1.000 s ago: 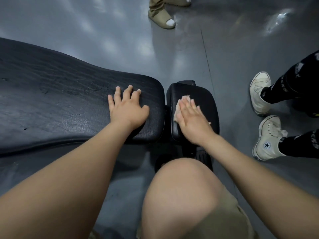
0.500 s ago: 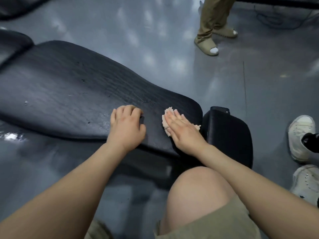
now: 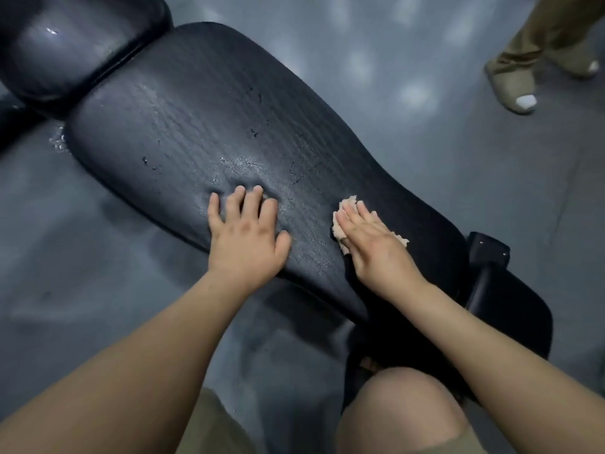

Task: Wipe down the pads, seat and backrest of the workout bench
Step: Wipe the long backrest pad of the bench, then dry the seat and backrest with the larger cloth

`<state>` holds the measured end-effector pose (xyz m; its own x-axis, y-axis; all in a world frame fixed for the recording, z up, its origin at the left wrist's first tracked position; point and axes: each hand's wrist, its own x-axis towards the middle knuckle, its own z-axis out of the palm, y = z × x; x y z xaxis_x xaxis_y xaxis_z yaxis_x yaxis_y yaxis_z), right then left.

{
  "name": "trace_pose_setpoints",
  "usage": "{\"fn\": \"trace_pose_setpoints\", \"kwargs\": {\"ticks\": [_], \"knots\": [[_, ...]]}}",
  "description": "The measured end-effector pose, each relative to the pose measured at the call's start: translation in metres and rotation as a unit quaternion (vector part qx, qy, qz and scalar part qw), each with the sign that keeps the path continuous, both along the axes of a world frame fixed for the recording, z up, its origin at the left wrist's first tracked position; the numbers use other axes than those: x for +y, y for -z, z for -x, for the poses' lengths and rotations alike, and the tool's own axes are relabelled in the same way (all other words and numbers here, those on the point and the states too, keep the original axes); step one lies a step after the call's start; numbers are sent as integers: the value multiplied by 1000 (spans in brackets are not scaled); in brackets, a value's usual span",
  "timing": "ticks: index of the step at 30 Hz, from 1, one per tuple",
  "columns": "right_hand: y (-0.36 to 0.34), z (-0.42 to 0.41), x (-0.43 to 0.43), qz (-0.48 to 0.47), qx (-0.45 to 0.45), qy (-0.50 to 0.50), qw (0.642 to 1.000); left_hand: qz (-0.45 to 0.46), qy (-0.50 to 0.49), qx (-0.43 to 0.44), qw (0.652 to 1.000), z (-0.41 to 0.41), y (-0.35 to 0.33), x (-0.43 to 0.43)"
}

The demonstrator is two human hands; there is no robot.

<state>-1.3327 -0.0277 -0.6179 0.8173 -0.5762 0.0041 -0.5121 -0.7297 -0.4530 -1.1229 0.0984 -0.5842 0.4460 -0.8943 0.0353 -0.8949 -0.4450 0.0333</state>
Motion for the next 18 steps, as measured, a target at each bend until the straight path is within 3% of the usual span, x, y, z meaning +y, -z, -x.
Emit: {"fn": "trace_pose_setpoints", "kwargs": {"ticks": [7, 11, 14, 18], "knots": [[-51, -17, 1, -25, 149, -34, 988, -141, 0, 202, 969, -18, -50, -4], [-111, -39, -2, -140, 222, 2, 965, -233, -9, 292, 928, -25, -99, -8], [-171, -60, 10, -251, 172, -1, 952, -181, -57, 385, 903, -17, -150, 8], [-264, -100, 22, -353, 103, -13, 930, -98, -171, 497, 845, -21, -240, 34]]}}
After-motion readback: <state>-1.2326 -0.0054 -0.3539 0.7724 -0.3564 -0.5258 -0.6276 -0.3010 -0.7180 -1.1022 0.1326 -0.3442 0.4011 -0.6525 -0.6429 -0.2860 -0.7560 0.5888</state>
